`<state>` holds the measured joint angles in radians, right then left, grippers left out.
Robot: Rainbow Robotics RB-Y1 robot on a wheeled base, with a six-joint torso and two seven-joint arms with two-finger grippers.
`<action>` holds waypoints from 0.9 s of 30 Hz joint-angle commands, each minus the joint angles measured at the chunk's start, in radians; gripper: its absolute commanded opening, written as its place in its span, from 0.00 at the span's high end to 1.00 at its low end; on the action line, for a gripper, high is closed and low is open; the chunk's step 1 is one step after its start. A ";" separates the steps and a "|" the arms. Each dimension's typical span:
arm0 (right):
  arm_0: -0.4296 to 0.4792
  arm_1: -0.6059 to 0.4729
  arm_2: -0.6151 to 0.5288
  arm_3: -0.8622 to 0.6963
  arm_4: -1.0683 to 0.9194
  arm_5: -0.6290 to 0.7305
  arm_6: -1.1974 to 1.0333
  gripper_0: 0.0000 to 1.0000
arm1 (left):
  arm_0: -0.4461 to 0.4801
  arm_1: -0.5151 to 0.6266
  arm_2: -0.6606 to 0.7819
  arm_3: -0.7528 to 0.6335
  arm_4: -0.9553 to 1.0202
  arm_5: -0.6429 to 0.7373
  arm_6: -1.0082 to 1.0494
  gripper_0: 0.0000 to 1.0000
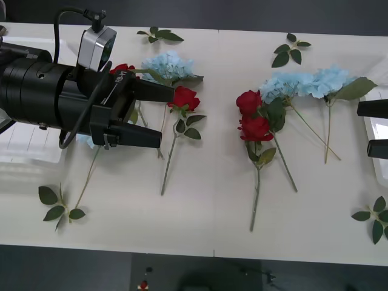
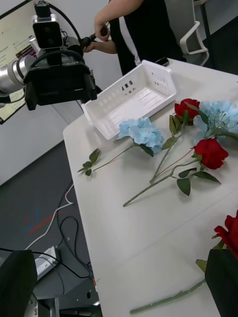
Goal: Put the red flowers into the right box and the blue flowers into the left box
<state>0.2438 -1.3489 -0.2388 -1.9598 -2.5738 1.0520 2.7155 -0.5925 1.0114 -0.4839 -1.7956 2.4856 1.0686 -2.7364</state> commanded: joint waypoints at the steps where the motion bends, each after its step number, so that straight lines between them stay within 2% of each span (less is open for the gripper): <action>1: 0.045 0.004 0.022 -0.005 -0.006 -0.001 -0.010 0.00 | 0.049 -0.022 -0.027 0.008 -0.001 0.002 0.031 0.00; 6: 0.052 -0.042 0.024 -0.001 -0.029 -0.070 -0.010 0.00 | 0.082 -0.056 -0.007 0.045 -0.010 0.013 0.031 0.00; 10: 0.055 -0.090 0.026 0.004 -0.026 -0.176 -0.010 0.00 | 0.046 -0.050 0.027 0.053 -0.054 0.014 0.031 0.00; 12: 0.055 -0.111 0.026 0.004 -0.006 -0.230 -0.082 0.00 | 0.031 -0.039 0.053 0.061 -0.085 0.014 0.044 0.00; 15: 0.055 -0.144 0.026 0.004 0.041 -0.319 -0.275 0.00 | 0.005 -0.034 0.096 0.113 -0.155 0.021 0.147 0.00; 19: 0.046 -0.165 0.026 0.002 0.181 -0.395 -0.652 0.00 | -0.047 -0.034 0.111 0.223 -0.297 0.022 0.248 0.00; 23: 0.006 -0.156 0.046 0.002 0.403 -0.398 -1.014 0.00 | -0.095 -0.034 0.111 0.320 -0.435 0.024 0.342 0.00; 27: -0.098 -0.121 0.124 0.029 0.649 -0.345 -1.278 0.00 | -0.118 -0.039 0.111 0.387 -0.540 0.057 0.514 0.00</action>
<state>0.2428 -1.4981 -0.1722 -1.9537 -2.0279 0.6683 1.5616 -0.6760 0.9466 -0.3736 -1.4288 1.9838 1.0949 -2.4151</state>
